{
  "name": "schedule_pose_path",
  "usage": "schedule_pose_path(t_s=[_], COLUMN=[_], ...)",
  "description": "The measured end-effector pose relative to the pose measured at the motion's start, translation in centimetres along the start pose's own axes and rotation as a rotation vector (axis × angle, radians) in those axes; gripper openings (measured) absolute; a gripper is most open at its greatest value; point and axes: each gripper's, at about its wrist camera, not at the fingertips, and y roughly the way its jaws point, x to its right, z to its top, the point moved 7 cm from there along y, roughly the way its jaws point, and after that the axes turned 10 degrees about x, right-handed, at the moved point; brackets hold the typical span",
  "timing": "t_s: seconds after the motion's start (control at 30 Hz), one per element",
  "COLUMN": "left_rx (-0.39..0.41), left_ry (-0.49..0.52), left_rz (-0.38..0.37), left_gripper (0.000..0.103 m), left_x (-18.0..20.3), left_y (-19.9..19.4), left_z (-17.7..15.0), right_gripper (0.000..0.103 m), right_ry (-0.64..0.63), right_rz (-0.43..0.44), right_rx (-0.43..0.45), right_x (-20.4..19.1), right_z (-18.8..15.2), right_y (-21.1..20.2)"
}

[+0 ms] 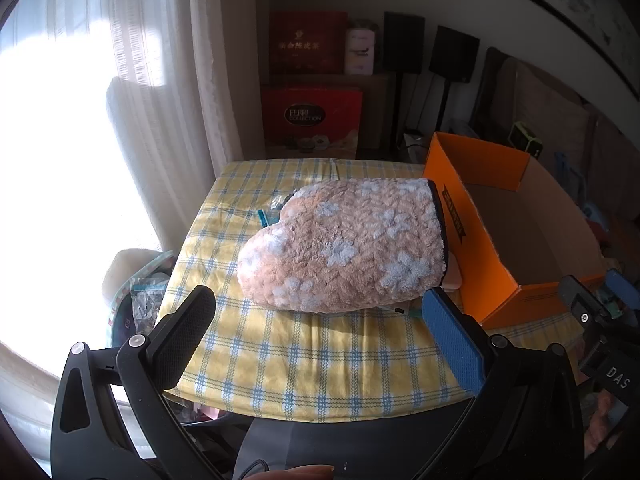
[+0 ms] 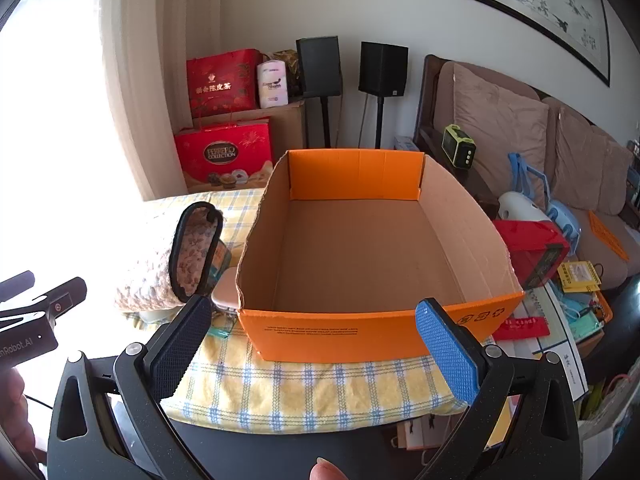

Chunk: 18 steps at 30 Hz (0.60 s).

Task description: Organize objects

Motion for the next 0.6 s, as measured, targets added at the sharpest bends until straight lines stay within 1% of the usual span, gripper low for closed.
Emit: schedule_pose_path(t_s=[0.6], left_rx=[-0.005], left_ry=[0.005], left_rz=[0.009], left_gripper=[0.103], left_x=[-0.14], left_y=[0.08], left_z=[-0.15], right_gripper=[0.103], right_ry=[-0.018], right_rz=[0.014], right_rx=[-0.001], right_x=[-0.36], right_z=[0.28], right_y=[0.23])
